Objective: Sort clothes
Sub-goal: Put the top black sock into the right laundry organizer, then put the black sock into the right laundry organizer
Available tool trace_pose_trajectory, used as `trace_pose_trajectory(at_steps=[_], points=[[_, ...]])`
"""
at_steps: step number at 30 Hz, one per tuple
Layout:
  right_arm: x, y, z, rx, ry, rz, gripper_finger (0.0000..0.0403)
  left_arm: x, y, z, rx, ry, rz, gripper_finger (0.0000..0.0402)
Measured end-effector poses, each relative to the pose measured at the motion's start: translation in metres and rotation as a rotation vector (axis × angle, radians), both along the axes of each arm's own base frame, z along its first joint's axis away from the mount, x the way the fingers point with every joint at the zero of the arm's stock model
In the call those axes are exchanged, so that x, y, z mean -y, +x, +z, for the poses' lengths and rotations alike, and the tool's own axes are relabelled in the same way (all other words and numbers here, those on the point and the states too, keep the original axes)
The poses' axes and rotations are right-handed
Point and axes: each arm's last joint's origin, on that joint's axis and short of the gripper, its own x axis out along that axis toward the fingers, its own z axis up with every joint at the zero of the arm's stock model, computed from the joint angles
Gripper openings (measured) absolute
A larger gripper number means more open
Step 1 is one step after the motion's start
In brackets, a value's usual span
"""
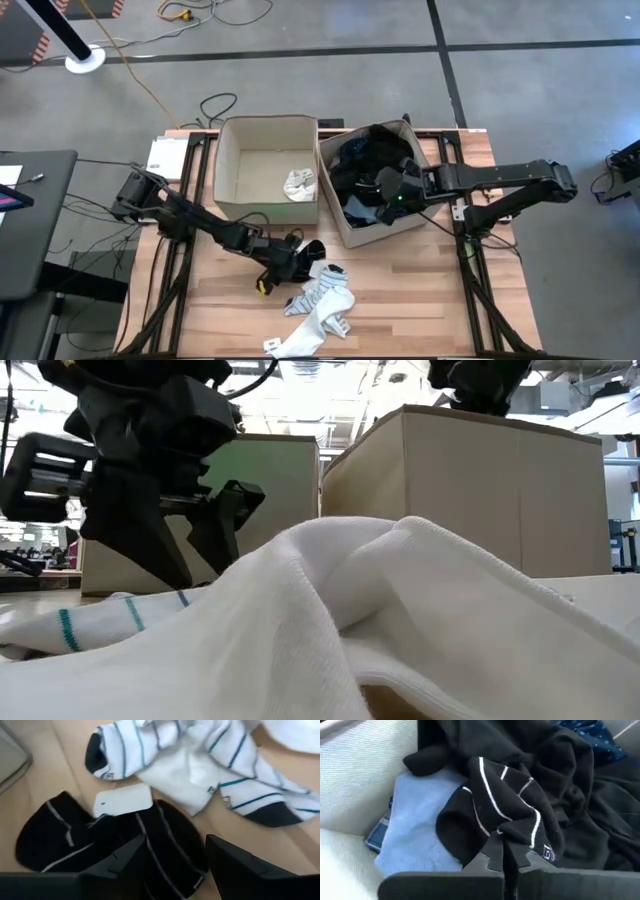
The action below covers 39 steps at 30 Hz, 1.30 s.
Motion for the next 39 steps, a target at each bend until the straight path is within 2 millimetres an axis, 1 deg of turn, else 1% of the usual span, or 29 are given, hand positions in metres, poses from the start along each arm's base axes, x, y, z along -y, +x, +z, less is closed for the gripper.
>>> trace_pose_trajectory(at_steps=[3,6,11,14,17,20,21,27,31,33,36,39], points=[[0.000,0.000,0.000,-0.003,0.002,0.001,0.0007,0.000,0.000,-0.004,-0.030,-0.043,-0.047,0.0193],[0.000,-0.001,-0.001,-0.013,0.003,0.001,0.0008,0.001,0.002,-0.017,-0.080,-0.062,-0.075,0.0183],[0.000,-0.002,-0.001,-0.023,0.007,-0.005,0.0008,0.003,0.010,-0.034,-0.078,-0.062,-0.040,0.0165],[0.000,-0.002,-0.002,-0.026,0.011,-0.003,0.0009,0.003,0.012,-0.033,-0.059,-0.066,-0.038,0.0138],[-0.001,-0.003,-0.002,-0.034,0.037,0.013,0.0014,0.002,0.012,-0.028,-0.046,-0.051,-0.041,0.0091],[-0.001,-0.004,-0.003,-0.044,0.051,0.012,0.0029,0.000,0.012,-0.024,-0.037,-0.026,-0.053,0.0029],[-0.001,-0.004,-0.003,-0.048,0.051,0.012,0.0037,0.000,0.012,-0.024,-0.037,-0.017,-0.057,0.0016],[-0.003,-0.007,-0.004,-0.072,0.060,0.002,0.0102,-0.001,0.009,-0.023,-0.058,0.000,-0.063,0.0004],[-0.003,-0.012,-0.002,-0.068,0.069,-0.012,0.0159,-0.005,0.003,-0.013,-0.065,0.047,-0.033,0.0003],[-0.003,-0.015,0.002,-0.046,0.078,-0.026,0.0186,-0.006,0.000,-0.003,-0.044,0.067,-0.020,0.0003],[-0.002,-0.023,0.010,0.002,0.086,-0.033,0.0217,-0.009,-0.004,0.021,0.032,0.079,-0.009,0.0002],[-0.004,-0.033,0.020,0.064,0.099,-0.039,0.0235,-0.011,-0.011,0.041,0.088,0.079,-0.008,0.0002]])
